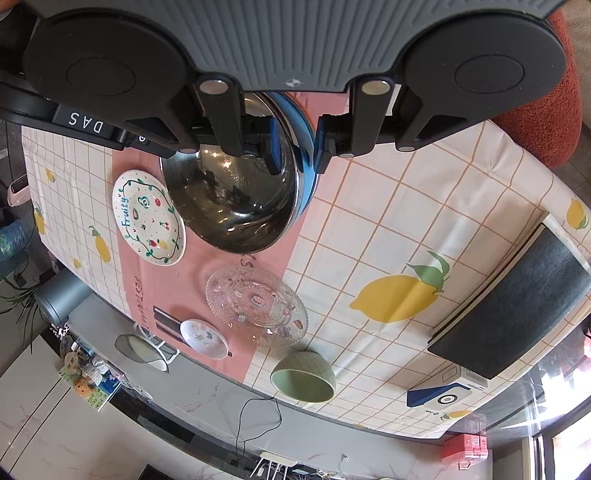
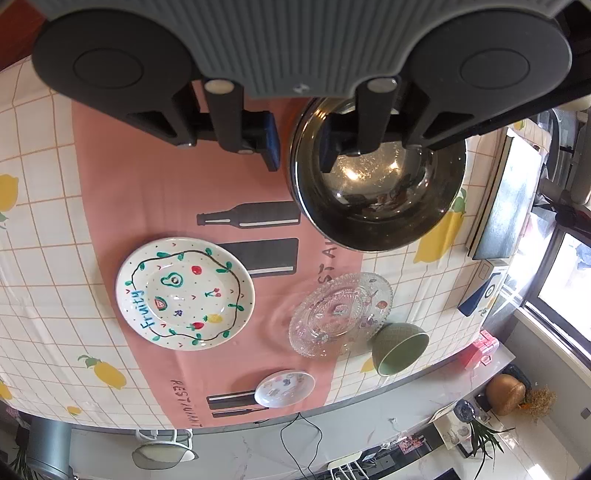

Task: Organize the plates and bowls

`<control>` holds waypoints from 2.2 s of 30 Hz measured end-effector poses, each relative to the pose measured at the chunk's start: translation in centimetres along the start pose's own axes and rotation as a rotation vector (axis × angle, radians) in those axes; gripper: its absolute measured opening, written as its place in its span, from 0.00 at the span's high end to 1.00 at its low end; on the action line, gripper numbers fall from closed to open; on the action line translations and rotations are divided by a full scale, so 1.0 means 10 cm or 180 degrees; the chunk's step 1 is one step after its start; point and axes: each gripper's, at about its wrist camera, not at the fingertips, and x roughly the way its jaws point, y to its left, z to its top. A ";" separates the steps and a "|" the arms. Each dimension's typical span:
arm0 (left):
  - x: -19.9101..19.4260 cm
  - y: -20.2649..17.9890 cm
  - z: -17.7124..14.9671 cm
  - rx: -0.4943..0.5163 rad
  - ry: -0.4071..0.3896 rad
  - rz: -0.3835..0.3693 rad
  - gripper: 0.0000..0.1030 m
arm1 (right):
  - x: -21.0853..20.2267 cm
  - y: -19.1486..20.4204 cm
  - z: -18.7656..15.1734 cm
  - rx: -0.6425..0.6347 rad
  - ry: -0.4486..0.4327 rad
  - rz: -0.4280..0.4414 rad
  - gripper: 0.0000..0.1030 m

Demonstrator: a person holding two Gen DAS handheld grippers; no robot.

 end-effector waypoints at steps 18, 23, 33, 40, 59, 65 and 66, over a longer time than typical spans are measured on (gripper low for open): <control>-0.01 0.08 0.05 -0.0028 -0.0115 -0.0082 0.97 | -0.08 -0.13 0.03 0.0252 -0.0020 0.0201 1.00; -0.02 0.08 0.06 -0.0033 -0.0074 -0.0088 0.97 | -0.08 -0.10 0.04 0.0214 -0.0025 0.0157 1.00; -0.24 0.01 0.20 0.0229 -0.0439 -0.0170 0.85 | -0.26 -0.02 0.08 0.0065 -0.0253 0.0194 0.78; -0.38 -0.13 0.35 0.0599 -0.0817 0.0018 0.82 | -0.32 0.01 0.15 0.0083 -0.0485 0.0153 0.69; -0.10 0.09 1.21 0.0503 -0.0760 -0.0267 0.57 | 0.01 0.44 0.94 -0.0281 -0.0414 0.0066 0.51; 0.16 0.17 1.53 0.0380 -0.0645 -0.0301 0.57 | 0.33 0.52 1.29 -0.0206 -0.0246 0.0106 0.50; 0.21 0.19 1.59 0.0346 -0.0636 -0.0297 0.57 | 0.39 0.53 1.35 -0.0185 -0.0213 0.0121 0.50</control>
